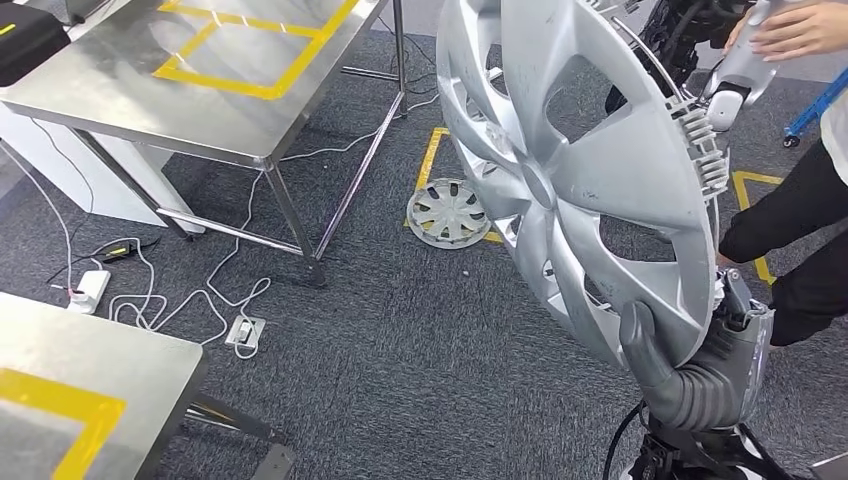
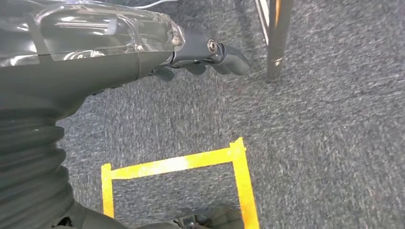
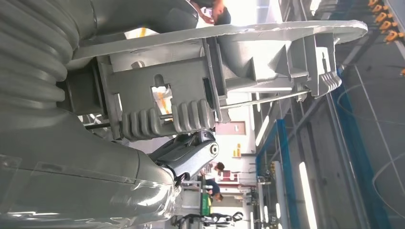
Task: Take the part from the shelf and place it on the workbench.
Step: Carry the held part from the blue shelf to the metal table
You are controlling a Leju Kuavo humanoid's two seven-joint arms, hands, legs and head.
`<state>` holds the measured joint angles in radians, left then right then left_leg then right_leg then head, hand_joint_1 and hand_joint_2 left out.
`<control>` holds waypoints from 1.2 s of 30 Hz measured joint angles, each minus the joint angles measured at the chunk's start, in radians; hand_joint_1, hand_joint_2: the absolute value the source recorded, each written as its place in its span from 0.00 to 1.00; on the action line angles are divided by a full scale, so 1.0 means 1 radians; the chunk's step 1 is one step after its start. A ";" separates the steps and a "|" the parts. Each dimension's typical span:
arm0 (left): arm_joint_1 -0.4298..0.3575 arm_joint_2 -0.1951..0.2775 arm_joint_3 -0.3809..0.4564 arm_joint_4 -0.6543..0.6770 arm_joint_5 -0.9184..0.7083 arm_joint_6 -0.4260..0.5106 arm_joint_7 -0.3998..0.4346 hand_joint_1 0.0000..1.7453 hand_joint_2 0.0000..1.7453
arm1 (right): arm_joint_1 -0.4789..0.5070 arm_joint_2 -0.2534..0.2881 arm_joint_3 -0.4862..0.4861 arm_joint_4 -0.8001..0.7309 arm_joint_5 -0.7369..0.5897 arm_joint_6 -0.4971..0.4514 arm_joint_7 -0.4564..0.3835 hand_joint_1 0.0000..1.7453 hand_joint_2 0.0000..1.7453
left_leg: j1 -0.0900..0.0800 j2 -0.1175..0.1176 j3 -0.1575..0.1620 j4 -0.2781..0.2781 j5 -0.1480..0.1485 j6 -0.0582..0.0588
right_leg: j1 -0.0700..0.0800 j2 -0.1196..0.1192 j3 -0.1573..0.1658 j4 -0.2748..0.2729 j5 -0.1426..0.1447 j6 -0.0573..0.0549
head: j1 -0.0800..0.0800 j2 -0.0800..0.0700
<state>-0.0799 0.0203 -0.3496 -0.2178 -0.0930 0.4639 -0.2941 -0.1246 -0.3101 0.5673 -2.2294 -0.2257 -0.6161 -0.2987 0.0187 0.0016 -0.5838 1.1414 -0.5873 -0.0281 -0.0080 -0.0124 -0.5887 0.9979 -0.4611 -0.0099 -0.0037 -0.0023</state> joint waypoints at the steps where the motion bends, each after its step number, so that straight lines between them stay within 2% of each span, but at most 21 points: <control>1: -0.001 0.000 -0.002 0.000 0.000 0.000 0.000 0.00 1.00 | -0.001 0.000 0.000 0.000 -0.001 0.000 0.000 1.00 1.00 | -0.001 -0.001 0.043 -0.066 0.015 0.003 | 0.002 0.000 -0.007 0.006 0.003 0.004 | -0.001 0.000; 3: -0.003 0.000 -0.004 0.000 0.000 0.000 0.000 0.00 1.00 | -0.001 0.000 0.000 0.000 -0.002 0.000 0.000 1.00 1.00 | -0.004 -0.003 0.082 -0.132 0.024 0.012 | 0.003 -0.001 -0.016 0.014 0.011 0.015 | 0.000 0.000; 6: -0.003 0.000 -0.006 0.000 0.000 0.000 0.001 0.00 1.00 | -0.002 0.000 0.000 0.000 -0.003 0.000 0.000 1.00 1.00 | -0.010 -0.005 0.069 -0.137 0.041 0.035 | -0.003 -0.001 -0.025 0.016 0.015 0.035 | 0.003 0.000; 8: -0.005 0.001 -0.007 0.000 0.000 0.000 0.003 0.00 1.00 | -0.002 0.000 0.000 0.000 -0.004 0.000 0.000 1.00 1.00 | -0.011 -0.004 0.052 -0.139 0.061 0.051 | -0.007 0.002 -0.046 0.070 -0.047 0.043 | 0.007 0.000; 10: -0.007 0.002 -0.007 0.000 0.000 0.000 0.004 0.00 1.00 | -0.002 0.000 0.000 0.000 -0.004 0.001 0.000 1.00 1.00 | -0.016 -0.005 0.030 -0.138 0.079 0.061 | -0.007 0.004 -0.074 0.192 -0.145 0.046 | 0.013 0.000; 11: -0.007 0.002 -0.008 0.000 0.000 0.000 0.004 0.00 1.00 | -0.002 0.000 0.000 0.000 -0.004 0.001 0.000 1.00 1.00 | -0.020 -0.005 0.018 -0.138 0.088 0.064 | -0.007 0.005 -0.082 0.251 -0.177 0.045 | 0.013 0.000; 12: -0.006 0.002 -0.009 0.000 0.000 0.000 0.004 0.00 1.00 | -0.002 0.000 0.000 0.001 -0.004 0.001 0.000 1.00 1.00 | -0.025 -0.005 0.006 -0.137 0.097 0.066 | -0.005 0.006 -0.079 0.286 -0.189 0.042 | 0.014 0.000; 14: -0.006 0.002 -0.011 0.000 0.000 0.000 0.004 0.00 1.00 | -0.003 0.000 0.000 0.001 -0.004 0.001 0.000 1.00 1.00 | -0.032 -0.007 -0.018 -0.137 0.115 0.067 | 0.003 0.008 -0.026 0.246 -0.156 0.027 | 0.014 0.000; 17: -0.006 0.000 -0.012 0.000 0.000 0.000 0.004 0.00 1.00 | -0.008 0.000 0.000 0.001 -0.004 0.002 0.000 1.00 1.00 | -0.037 -0.006 -0.042 -0.136 0.140 0.062 | 0.025 0.012 0.113 0.029 -0.100 -0.006 | 0.015 0.000; 19: -0.007 -0.004 -0.013 0.000 0.001 0.000 0.005 0.00 1.00 | -0.013 0.000 0.000 0.001 -0.004 0.003 0.001 1.00 1.00 | -0.035 -0.002 -0.052 -0.138 0.158 0.053 | 0.035 0.015 0.147 -0.041 -0.097 -0.018 | 0.014 0.000; 21: -0.006 -0.005 -0.013 0.000 0.004 0.002 0.006 0.00 1.00 | -0.016 0.000 0.000 0.001 -0.005 0.004 0.002 1.00 1.00 | -0.031 -0.001 -0.058 -0.141 0.167 0.043 | 0.036 0.012 0.141 -0.056 -0.080 -0.022 | 0.015 0.000; 22: -0.006 -0.005 -0.013 0.000 0.007 0.003 0.008 0.00 1.00 | -0.017 0.000 0.000 0.002 -0.005 0.004 0.003 1.00 1.00 | -0.030 -0.001 -0.063 -0.132 0.154 0.038 | 0.034 0.009 0.138 -0.065 -0.069 -0.026 | 0.014 0.000; 24: -0.006 -0.006 -0.013 0.000 0.014 0.006 0.011 0.00 1.00 | -0.018 0.000 0.001 0.004 -0.007 0.005 0.008 1.00 1.00 | -0.025 -0.003 -0.088 -0.063 0.079 0.026 | 0.029 0.004 0.127 -0.077 -0.047 -0.031 | 0.011 0.000; 26: -0.006 -0.007 -0.013 0.000 0.023 0.006 0.014 0.00 1.00 | -0.018 0.000 0.002 0.009 0.001 0.005 0.023 1.00 1.00 | -0.014 -0.004 -0.124 0.059 -0.001 0.012 | 0.027 0.000 0.106 -0.076 -0.030 -0.030 | 0.008 0.000; 27: -0.005 -0.007 -0.013 0.000 0.027 0.006 0.013 0.00 1.00 | -0.017 0.000 0.003 0.012 0.011 0.004 0.033 1.00 1.00 | -0.008 -0.004 -0.133 0.106 -0.012 0.005 | 0.026 -0.003 0.095 -0.073 -0.023 -0.027 | 0.008 0.000; 28: -0.005 -0.007 -0.013 0.000 0.030 0.006 0.013 0.00 1.00 | -0.018 0.000 0.004 0.016 0.025 0.003 0.044 1.00 1.00 | -0.003 -0.002 -0.130 0.125 -0.001 -0.002 | 0.023 -0.009 0.083 -0.069 -0.017 -0.024 | 0.008 0.000; 30: -0.005 -0.008 -0.013 0.000 0.035 0.006 0.012 0.00 1.00 | -0.018 -0.001 0.006 0.021 0.051 0.002 0.061 1.00 1.00 | 0.008 0.019 -0.070 0.063 0.051 -0.019 | 0.015 -0.021 0.058 -0.052 -0.012 -0.014 | 0.007 0.000; 31: -0.006 -0.009 -0.014 -0.001 0.037 0.007 0.011 0.00 1.00 | -0.018 -0.001 0.007 0.022 0.062 0.002 0.067 1.00 1.00 | 0.011 0.048 -0.024 0.002 0.063 -0.031 | 0.012 -0.028 0.046 -0.038 -0.014 -0.007 | 0.006 0.000; 32: -0.008 -0.011 -0.015 -0.002 0.039 0.008 0.011 0.00 1.00 | -0.019 -0.001 0.008 0.022 0.070 0.002 0.072 1.00 1.00 | 0.011 0.070 0.015 -0.053 0.066 -0.034 | 0.010 -0.034 0.036 -0.022 -0.018 0.001 | 0.002 0.000; 34: -0.012 -0.013 -0.020 -0.004 0.040 0.010 0.010 0.00 1.00 | -0.021 -0.001 0.008 0.021 0.081 0.002 0.079 1.00 1.00 | 0.005 0.086 0.044 -0.106 0.046 -0.022 | 0.009 -0.052 0.023 0.005 -0.025 0.016 | 0.000 0.000; 36: -0.010 -0.013 -0.026 -0.005 0.041 0.012 0.010 0.00 1.00 | -0.023 -0.001 0.009 0.021 0.086 0.003 0.081 1.00 1.00 | 0.001 0.057 0.034 -0.110 0.042 0.006 | 0.004 -0.069 0.018 0.016 -0.029 0.027 | 0.003 0.000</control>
<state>-0.0901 0.0075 -0.3759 -0.2226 -0.0516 0.4758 -0.2846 -0.1473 -0.3116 0.5762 -2.2081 -0.1393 -0.6133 -0.2175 0.0202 0.0587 -0.5499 1.0317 -0.5457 -0.0218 -0.0036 -0.0812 -0.5708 1.0141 -0.4896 0.0168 -0.0006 -0.0024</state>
